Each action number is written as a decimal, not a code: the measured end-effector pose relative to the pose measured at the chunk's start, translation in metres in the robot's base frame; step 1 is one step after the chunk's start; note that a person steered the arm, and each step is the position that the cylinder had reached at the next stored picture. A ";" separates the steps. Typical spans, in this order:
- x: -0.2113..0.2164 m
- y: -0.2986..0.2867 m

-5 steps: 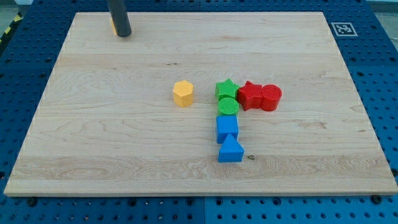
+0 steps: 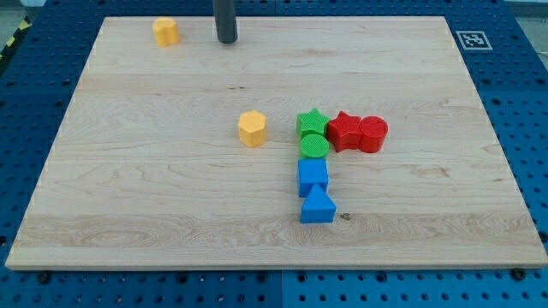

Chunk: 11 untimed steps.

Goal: Push the red circle down a bit

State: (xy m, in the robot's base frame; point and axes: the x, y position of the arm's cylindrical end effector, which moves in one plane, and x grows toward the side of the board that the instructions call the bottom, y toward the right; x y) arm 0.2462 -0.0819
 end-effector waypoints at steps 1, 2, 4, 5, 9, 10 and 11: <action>0.000 0.000; 0.010 0.000; 0.021 0.006; 0.040 0.040; 0.108 0.153; 0.127 0.180; 0.145 0.216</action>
State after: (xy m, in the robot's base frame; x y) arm 0.3910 0.1341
